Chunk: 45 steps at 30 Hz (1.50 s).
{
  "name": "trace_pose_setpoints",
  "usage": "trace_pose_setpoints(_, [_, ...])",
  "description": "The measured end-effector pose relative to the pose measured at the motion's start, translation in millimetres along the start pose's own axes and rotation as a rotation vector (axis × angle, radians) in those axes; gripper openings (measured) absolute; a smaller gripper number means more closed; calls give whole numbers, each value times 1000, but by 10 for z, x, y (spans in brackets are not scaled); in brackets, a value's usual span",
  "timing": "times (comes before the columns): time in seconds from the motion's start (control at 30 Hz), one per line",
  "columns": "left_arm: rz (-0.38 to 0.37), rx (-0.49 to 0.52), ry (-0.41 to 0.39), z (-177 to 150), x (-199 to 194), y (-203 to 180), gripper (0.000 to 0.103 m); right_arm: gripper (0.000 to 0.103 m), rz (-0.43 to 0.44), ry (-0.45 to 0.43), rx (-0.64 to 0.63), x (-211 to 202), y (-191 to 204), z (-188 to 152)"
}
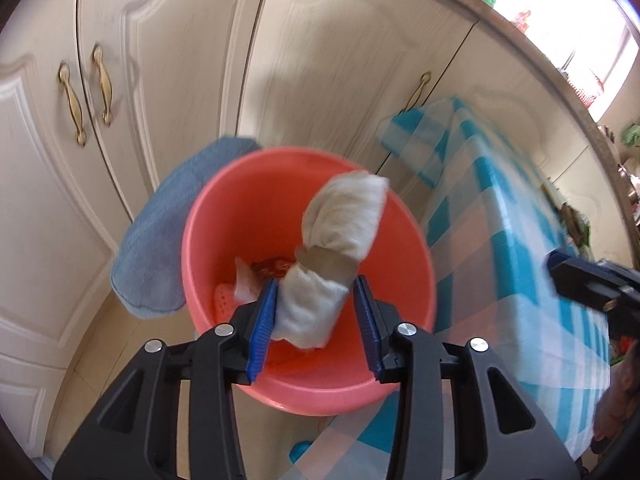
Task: Collect trash
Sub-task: 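Open both tools over the red bucket to drop the wrapper and bundle, then return both open tools over the table toward the remaining trash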
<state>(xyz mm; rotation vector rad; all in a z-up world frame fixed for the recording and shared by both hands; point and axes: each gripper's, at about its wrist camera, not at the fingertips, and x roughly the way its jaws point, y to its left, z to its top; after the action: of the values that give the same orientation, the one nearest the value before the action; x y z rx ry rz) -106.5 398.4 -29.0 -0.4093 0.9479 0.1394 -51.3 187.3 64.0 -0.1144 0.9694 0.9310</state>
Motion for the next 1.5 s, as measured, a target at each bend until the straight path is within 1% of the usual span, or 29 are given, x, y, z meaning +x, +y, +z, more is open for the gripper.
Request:
trace_pose_setpoints(0.03, [4, -3, 12, -15, 36, 11, 49, 22, 6, -3, 8, -10, -18, -1])
trace_pose_setpoints(0.07, [11, -7, 18, -22, 56, 16, 58, 33, 11, -2, 16, -22, -39, -5])
trace_pose_setpoints(0.1, [21, -13, 22, -31, 80, 27, 62, 39, 1, -8, 24, -43, -64, -14])
trace_pose_setpoints(0.13, [23, -16, 24, -37, 92, 28, 66, 52, -16, -17, 30, -65, -81, -20])
trace_pose_setpoints(0.17, [24, -18, 27, -40, 102, 29, 69, 57, -29, -22, 37, -88, -97, -36])
trace_pose_setpoints(0.2, [32, -20, 30, -43, 115, 31, 72, 57, -34, -26, 43, -106, -111, -50])
trace_pose_setpoints(0.23, [44, -21, 32, -46, 122, 31, 78, 58, -39, -32, 49, -127, -128, -69])
trace_pose_setpoints(0.3, [50, -24, 36, -54, 127, 44, 79, 62, -49, -41, 61, -156, -152, -96])
trace_pose_setpoints(0.37, [51, -35, 41, -59, 109, 46, 82, 67, -64, -54, 67, -196, -169, -126])
trace_pose_setpoints(0.4, [52, -42, 40, -56, 94, 50, 82, 68, -70, -58, 68, -207, -181, -140])
trace_pose_setpoints(0.5, [42, -50, 17, -37, 23, 36, 85, 71, -83, -73, 78, -249, -203, -172])
trace_pose_setpoints(0.53, [32, -56, 6, -29, -10, 32, 85, 75, -84, -76, 85, -261, -217, -183])
trace_pose_setpoints(0.57, [8, -66, -12, -19, -50, 32, 85, 79, -87, -77, 93, -270, -226, -190])
trace_pose_setpoints(0.6, [-14, -76, -30, -13, -87, 15, 85, 80, -91, -83, 101, -286, -244, -205])
trace_pose_setpoints(0.67, [-26, -76, -56, 15, -142, -37, 86, 81, -96, -93, 109, -313, -263, -230])
trace_pose_setpoints(0.77, [-45, -46, -112, 56, -254, -144, 89, 83, -109, -110, 121, -369, -290, -272])
trace_pose_setpoints(0.87, [-67, -25, -159, 99, -369, -274, 90, 85, -124, -129, 135, -448, -336, -316])
trace_pose_setpoints(0.97, [-87, -12, -169, 139, -424, -364, 90, 85, -143, -158, 142, -555, -386, -362])
trace_pose_setpoints(1.03, [-93, 11, -171, 164, -457, -464, 90, 88, -150, -174, 153, -625, -435, -391])
trace_pose_setpoints(1.23, [-88, 58, -163, 201, -544, -733, 90, 88, -175, -218, 193, -837, -604, -498])
trace_pose_setpoints(1.5, [-124, 124, -160, 219, -605, -1121, 90, 88, -204, -260, 261, -1100, -865, -677])
